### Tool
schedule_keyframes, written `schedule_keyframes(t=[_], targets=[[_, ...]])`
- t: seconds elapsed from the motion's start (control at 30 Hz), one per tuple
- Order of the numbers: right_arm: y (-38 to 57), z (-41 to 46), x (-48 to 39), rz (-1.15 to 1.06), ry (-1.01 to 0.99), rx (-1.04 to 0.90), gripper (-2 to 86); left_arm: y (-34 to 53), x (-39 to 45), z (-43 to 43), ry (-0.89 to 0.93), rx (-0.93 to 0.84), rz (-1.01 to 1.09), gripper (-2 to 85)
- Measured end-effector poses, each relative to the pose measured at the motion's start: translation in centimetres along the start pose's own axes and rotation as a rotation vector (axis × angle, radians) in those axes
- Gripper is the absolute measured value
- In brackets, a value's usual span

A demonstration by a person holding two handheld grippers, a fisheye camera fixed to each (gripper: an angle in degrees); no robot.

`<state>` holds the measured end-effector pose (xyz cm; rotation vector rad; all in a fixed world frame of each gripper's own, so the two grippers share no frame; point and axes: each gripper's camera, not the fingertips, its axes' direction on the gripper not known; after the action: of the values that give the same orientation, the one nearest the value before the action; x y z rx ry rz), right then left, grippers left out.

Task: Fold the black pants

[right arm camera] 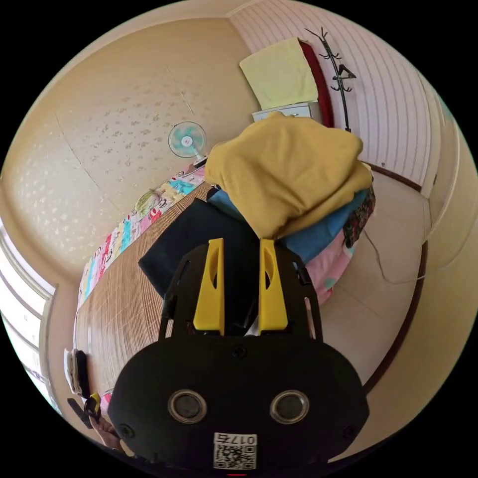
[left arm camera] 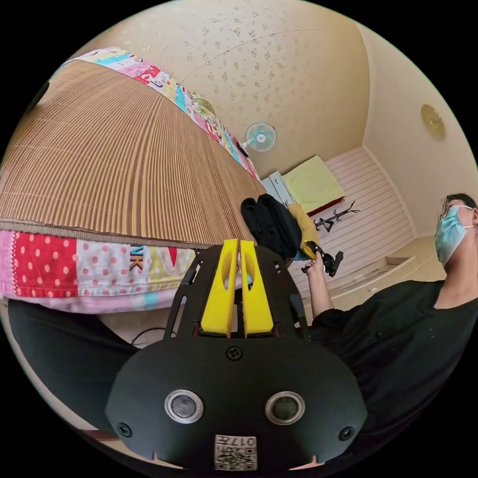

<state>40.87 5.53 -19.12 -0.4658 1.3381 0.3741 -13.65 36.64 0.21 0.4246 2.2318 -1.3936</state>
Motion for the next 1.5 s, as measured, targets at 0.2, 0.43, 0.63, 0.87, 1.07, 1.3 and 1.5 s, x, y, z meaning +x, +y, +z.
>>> schedule_keyframes(t=[0.2,0.43,0.63,0.87,1.07,1.3,1.5], targets=[[-0.7,0.1,2.2,0.063,-0.245,-0.061,13.8,-0.3,-1.9,2.3,0.039,-0.079,0.039,-0.3],[-2.2,-1.6,0.6,0.128,-0.239,-0.112,13.2,2.5,-7.5,1.3,0.050,-0.046,-0.008,0.8],[-3.9,-4.0,-8.5,-0.024,-0.233,-0.076,5.5,5.5,-11.6,0.1,0.081,-0.061,-0.021,1.0],[-4.4,-3.7,-27.3,-0.354,-0.536,-0.135,3.6,9.6,-15.3,-4.1,0.082,0.025,0.024,0.4],[6.0,-2.5,-40.7,-0.626,-0.711,-0.390,2.8,15.4,-19.4,-5.9,0.047,0.090,-0.022,-0.4],[21.8,-3.9,-39.5,-0.866,-0.835,-0.702,2.1,20.4,-24.9,-4.0,0.042,0.040,-0.063,-0.1],[23.3,-10.9,-31.5,-0.957,-1.073,-0.856,1.9,21.5,-26.6,1.4,0.087,-0.011,0.010,1.3]])
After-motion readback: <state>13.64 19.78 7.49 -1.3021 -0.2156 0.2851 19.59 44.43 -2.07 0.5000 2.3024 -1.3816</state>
